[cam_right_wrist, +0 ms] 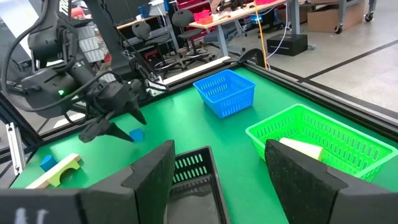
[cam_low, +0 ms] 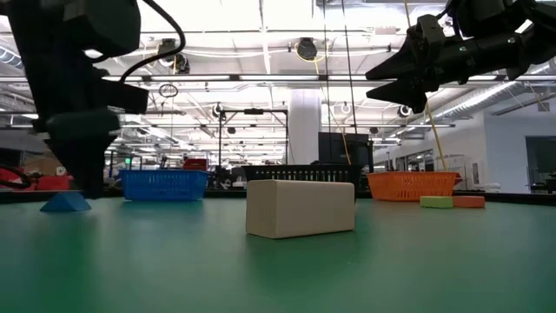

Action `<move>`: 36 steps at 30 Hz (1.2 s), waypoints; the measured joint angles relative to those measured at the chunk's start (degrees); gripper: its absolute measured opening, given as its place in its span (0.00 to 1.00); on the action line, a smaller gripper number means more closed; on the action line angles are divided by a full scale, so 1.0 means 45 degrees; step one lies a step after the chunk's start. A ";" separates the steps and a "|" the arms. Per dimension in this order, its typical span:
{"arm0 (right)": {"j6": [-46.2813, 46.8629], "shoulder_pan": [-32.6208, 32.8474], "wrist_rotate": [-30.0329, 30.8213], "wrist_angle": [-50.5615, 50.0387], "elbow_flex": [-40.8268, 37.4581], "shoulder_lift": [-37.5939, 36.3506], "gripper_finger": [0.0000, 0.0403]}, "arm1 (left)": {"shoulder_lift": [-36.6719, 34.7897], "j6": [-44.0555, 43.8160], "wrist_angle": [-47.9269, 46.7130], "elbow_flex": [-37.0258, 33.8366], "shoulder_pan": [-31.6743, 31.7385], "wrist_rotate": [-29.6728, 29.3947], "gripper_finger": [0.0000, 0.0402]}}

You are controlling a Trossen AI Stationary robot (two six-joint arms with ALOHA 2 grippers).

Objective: Sort & place blocks by color
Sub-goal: Put the top blue block into the blue bin

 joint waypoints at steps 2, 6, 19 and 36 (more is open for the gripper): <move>0.0000 0.0001 -0.0005 0.0002 0.0000 0.0000 0.60 | -0.0001 0.1130 -0.0198 0.0003 -0.0007 0.0007 0.65; 0.0000 0.0002 0.0000 0.0000 0.0000 0.0002 0.60 | -0.0005 0.3106 -0.0324 0.0008 -0.0007 0.0665 0.66; 0.0000 -0.0002 -0.0001 0.0001 0.0000 -0.0002 0.60 | -0.0025 0.6938 -0.0244 -0.0526 0.1020 0.1285 0.55; 0.0000 0.0002 -0.0005 0.0000 0.0000 0.0002 0.60 | -0.0991 0.4306 0.0268 0.0144 0.2130 0.0685 0.33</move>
